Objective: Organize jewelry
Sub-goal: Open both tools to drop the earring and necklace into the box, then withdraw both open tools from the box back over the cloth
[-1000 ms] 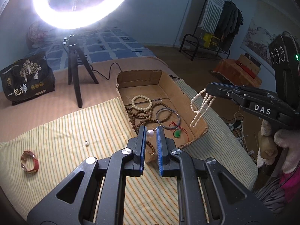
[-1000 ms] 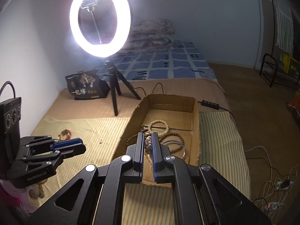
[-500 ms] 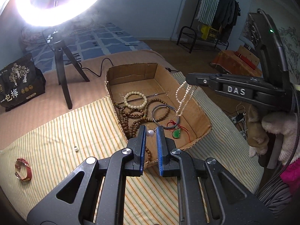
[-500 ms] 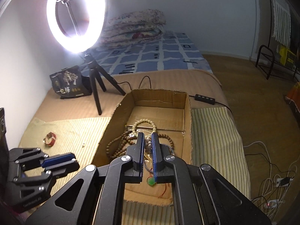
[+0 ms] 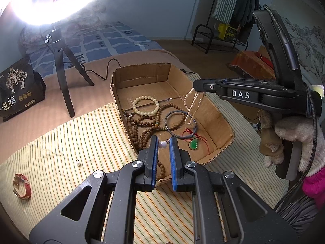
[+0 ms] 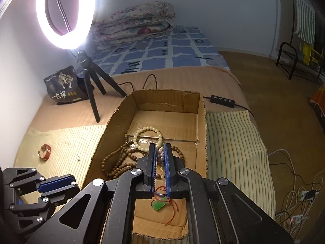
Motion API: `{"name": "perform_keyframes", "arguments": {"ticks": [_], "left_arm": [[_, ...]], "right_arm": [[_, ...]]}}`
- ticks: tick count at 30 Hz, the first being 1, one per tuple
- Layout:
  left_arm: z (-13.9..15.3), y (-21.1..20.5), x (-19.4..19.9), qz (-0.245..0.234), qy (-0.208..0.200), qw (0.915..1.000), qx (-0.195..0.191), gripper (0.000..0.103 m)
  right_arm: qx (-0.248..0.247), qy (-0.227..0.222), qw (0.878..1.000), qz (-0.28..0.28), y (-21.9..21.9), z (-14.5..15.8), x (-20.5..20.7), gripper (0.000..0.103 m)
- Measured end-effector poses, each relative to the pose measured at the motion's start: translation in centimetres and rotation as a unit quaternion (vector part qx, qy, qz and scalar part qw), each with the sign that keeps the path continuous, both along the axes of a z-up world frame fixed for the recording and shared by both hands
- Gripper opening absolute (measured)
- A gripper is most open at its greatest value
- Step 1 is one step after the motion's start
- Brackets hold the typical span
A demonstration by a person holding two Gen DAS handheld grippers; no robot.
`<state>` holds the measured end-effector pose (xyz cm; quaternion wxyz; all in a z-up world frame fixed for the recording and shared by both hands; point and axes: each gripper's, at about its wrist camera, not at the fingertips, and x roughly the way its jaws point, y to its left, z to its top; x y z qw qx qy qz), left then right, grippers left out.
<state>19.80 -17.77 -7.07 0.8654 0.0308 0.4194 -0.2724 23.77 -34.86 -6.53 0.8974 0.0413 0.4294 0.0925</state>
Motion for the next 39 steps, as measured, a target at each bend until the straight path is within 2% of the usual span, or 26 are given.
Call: {"name": "perform_keyframes", "arguments": {"ticks": [9, 11, 12, 13, 15, 17, 19, 21, 27, 39], "left_arm": [[-0.09, 0.01, 0.14, 0.005, 0.0, 1.0, 0.0, 0.009], [-0.11, 0.01, 0.12, 0.005, 0.0, 1.0, 0.002, 0.018], [-0.1, 0.04, 0.1, 0.005, -0.001, 1.0, 0.001, 0.036], [-0.08, 0.05, 0.07, 0.005, -0.002, 1.0, -0.001, 0.044], [-0.04, 0.0, -0.01, 0.006, -0.005, 1.0, 0.002, 0.044], [-0.08, -0.07, -0.07, 0.005, -0.007, 0.9999, 0.007, 0.046], [-0.13, -0.04, -0.1, 0.006, -0.007, 0.9999, 0.008, 0.057], [-0.09, -0.04, -0.23, 0.007, -0.008, 0.9999, 0.008, 0.061], [0.11, -0.01, -0.36, 0.013, -0.009, 0.9998, 0.01, 0.068], [0.4, 0.11, -0.69, 0.019, -0.011, 0.9997, 0.014, 0.072]], "right_arm": [[0.0, 0.005, 1.0, -0.001, 0.03, -0.14, 0.1, 0.006], [-0.002, 0.006, 1.0, -0.001, 0.08, -0.26, 0.13, 0.008], [-0.004, 0.006, 1.0, -0.001, 0.06, -0.22, 0.07, 0.017], [-0.007, 0.005, 1.0, -0.002, 0.08, -0.24, 0.05, 0.023], [-0.01, 0.0, 1.0, -0.004, 0.14, -0.14, -0.02, 0.049], [-0.016, -0.008, 1.0, -0.008, 0.17, 0.09, -0.14, 0.054], [-0.023, -0.01, 1.0, -0.011, 0.2, 0.21, -0.06, 0.061], [-0.03, -0.013, 0.999, -0.018, 0.19, 0.27, -0.04, 0.074], [-0.037, -0.015, 0.999, -0.026, 0.17, 0.4, 0.01, 0.076], [-0.039, -0.01, 0.999, -0.033, 0.24, 0.55, -0.29, 0.079]]}}
